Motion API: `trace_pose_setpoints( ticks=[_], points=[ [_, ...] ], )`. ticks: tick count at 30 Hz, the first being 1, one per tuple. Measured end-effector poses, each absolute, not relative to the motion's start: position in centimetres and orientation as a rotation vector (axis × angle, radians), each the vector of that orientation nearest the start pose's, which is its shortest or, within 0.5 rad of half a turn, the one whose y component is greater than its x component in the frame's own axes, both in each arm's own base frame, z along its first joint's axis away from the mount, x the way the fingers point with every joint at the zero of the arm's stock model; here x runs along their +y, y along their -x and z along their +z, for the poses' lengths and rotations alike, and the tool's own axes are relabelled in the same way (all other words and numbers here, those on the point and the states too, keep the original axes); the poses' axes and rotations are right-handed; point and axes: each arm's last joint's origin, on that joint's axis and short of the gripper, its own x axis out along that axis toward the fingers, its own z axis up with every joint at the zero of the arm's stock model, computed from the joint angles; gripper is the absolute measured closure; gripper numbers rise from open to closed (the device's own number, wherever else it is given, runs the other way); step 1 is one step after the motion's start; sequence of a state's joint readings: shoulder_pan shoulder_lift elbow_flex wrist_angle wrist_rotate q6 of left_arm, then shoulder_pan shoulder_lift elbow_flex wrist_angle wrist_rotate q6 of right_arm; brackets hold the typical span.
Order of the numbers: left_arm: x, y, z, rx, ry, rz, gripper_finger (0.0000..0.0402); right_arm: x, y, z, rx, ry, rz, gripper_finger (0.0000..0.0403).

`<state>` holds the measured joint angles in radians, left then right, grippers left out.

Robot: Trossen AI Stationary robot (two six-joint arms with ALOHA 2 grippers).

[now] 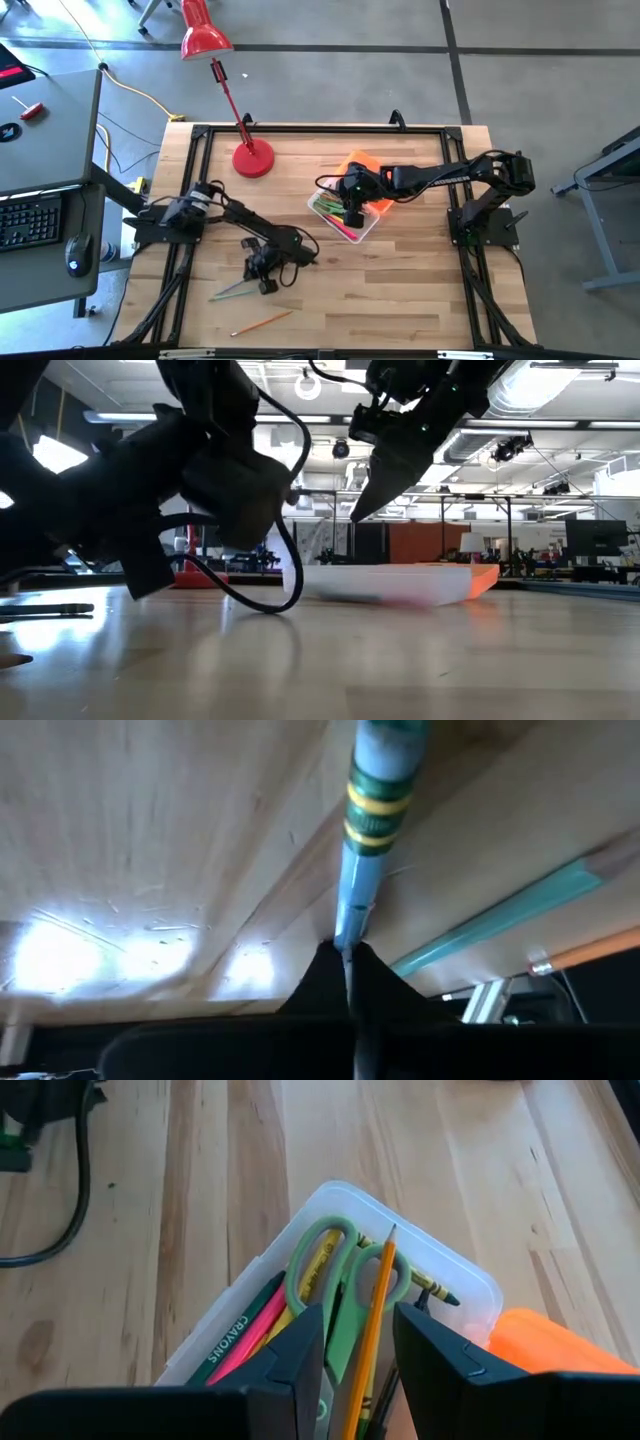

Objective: Pick & place school supplies into a supply box
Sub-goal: Put the top light blue pencil into the supply box

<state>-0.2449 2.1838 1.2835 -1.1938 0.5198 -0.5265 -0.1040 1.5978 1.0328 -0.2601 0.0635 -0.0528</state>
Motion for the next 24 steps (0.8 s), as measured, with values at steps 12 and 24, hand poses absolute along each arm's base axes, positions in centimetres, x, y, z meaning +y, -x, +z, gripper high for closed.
trace_pose_setpoints(
  ticks=[12, 24],
  points=[
    [-8.8, -34.4, 10.8, 2.054, 0.475, 0.025, 0.0377, -2.1, -31.8, 22.1, 0.897, -0.006, -0.047, 0.0300],
    [-8.9, -39.2, 13.7, 1.702, 0.340, 0.003, 0.0368, 2.6, -25.5, 30.3, 0.680, 0.075, -0.055, 0.0300]
  ],
)
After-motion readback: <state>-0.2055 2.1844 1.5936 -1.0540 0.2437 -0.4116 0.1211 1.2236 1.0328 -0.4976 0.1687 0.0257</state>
